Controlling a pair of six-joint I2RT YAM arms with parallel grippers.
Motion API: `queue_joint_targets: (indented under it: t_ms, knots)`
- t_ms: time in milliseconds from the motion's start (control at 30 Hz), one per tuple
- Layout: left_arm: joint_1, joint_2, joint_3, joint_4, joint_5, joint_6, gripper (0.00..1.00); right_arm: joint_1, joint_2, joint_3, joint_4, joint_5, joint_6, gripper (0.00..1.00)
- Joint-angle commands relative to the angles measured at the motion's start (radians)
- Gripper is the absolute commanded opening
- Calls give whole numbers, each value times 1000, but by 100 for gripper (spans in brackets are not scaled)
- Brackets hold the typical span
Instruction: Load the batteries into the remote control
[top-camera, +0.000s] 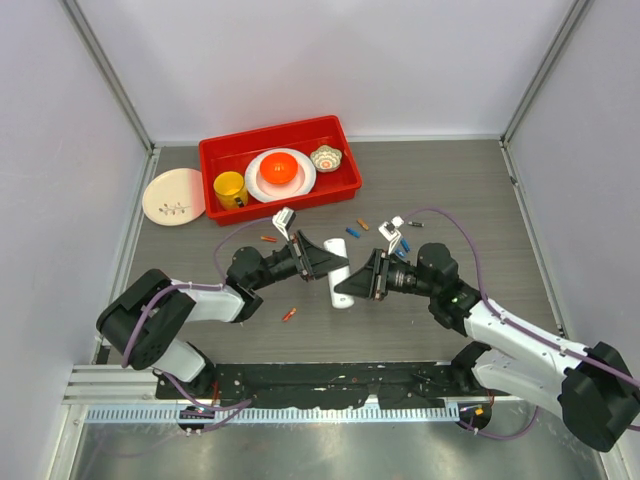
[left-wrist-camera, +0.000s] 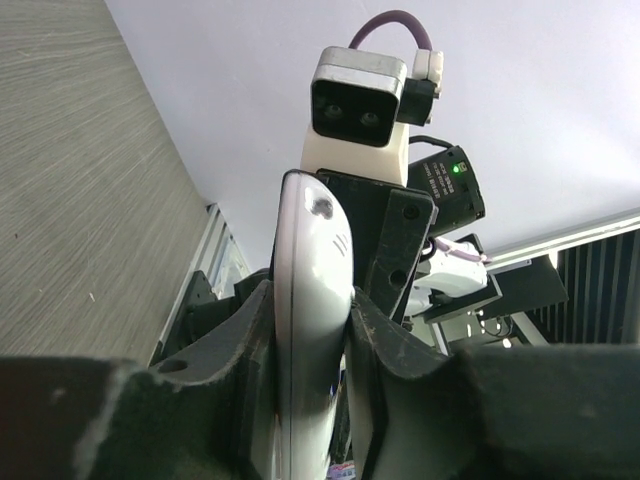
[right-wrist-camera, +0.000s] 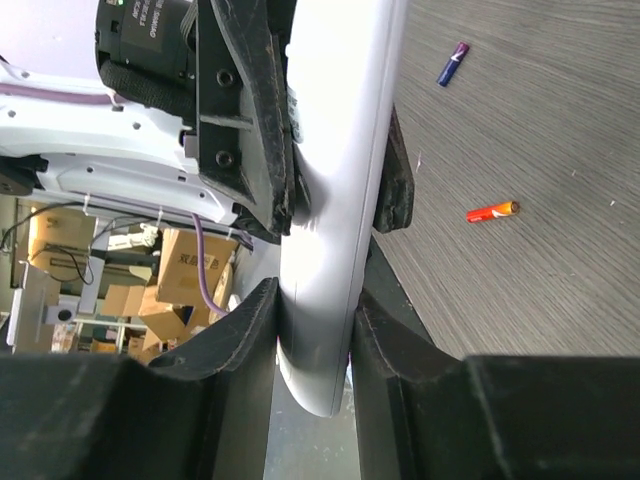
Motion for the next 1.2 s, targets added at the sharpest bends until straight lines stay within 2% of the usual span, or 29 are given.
queue_joint_targets:
  t_ms: [0,33,67,133,167,267,333,367,433,467,500,567,600,633,733,767,833,867,1000,1167]
  knots:
    - [-4,-7,26,252,-3,-14,39,-1,-25,50,-72,-52,-103,1]
    - [-3,-10,26,252,-6,-14,43,0,-34,59,-103,-51,-117,1]
    - [5,-10,28,252,-7,-14,54,0,-52,81,-132,-46,-132,1]
    - [13,-10,38,252,5,-11,91,0,-66,99,-210,-49,-176,1]
    - [19,-8,45,251,13,-11,99,0,-72,115,-233,-48,-187,1]
    - [37,-16,48,249,8,-18,100,0,-94,164,-328,-11,-244,1]
    - [63,-51,23,246,-19,-30,100,0,-78,234,-591,126,-369,1]
    - [101,-70,-19,240,-39,-32,100,0,-60,319,-790,328,-406,1]
    - [166,-160,-70,158,-104,-12,100,5,35,403,-971,620,-451,1]
    - [181,-207,-125,101,-133,5,100,6,81,475,-1110,881,-457,1]
    - [190,-258,-151,35,-174,34,100,9,162,503,-1158,969,-465,1]
    - [192,-445,-193,-253,-271,136,100,22,246,575,-1256,1168,-460,1]
    - [191,-508,-195,-372,-300,167,100,28,280,595,-1272,1208,-462,1]
    - [184,-639,-193,-581,-323,233,100,43,338,612,-1281,1251,-460,1]
    - [181,-818,-178,-883,-418,339,100,55,437,668,-1255,1292,-470,1]
    - [181,-922,-175,-945,-455,357,100,63,469,678,-1248,1296,-473,1]
    - [181,-1008,-167,-1101,-489,387,100,69,571,713,-1243,1293,-476,1]
    - [181,-1081,-166,-1137,-503,406,100,77,604,722,-1240,1286,-480,1]
    - [180,-1186,-182,-1254,-520,414,100,109,754,764,-1218,1270,-486,1]
    - [180,-1231,-192,-1323,-518,408,100,144,866,810,-1206,1247,-479,1]
